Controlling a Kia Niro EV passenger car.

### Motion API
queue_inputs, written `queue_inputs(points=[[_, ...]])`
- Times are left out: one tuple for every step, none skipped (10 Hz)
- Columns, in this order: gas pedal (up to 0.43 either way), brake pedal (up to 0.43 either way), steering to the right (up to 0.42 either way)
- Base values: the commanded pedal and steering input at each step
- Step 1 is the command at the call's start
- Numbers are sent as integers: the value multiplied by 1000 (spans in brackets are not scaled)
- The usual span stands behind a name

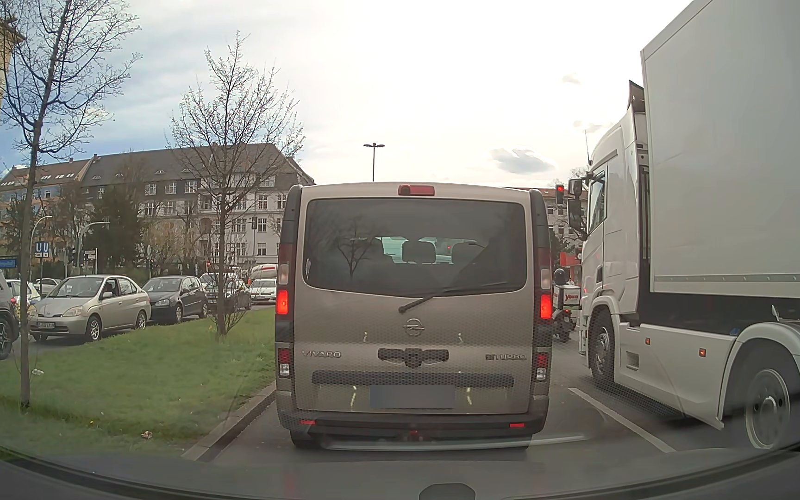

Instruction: Follow the waypoints while adhering to traffic rules and regulations

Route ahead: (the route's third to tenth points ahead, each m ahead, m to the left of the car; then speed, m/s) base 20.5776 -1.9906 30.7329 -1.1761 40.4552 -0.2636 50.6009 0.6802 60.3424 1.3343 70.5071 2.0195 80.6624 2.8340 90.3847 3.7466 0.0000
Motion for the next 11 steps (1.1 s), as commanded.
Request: queue_inputs(points=[[0, 299, -3], [0, 299, -3], [0, 299, -3], [0, 299, -3], [0, 299, -3], [0, 299, -3], [0, 299, -3], [0, 299, -3], [0, 299, -3], [0, 299, -3], [0, 299, -3]])
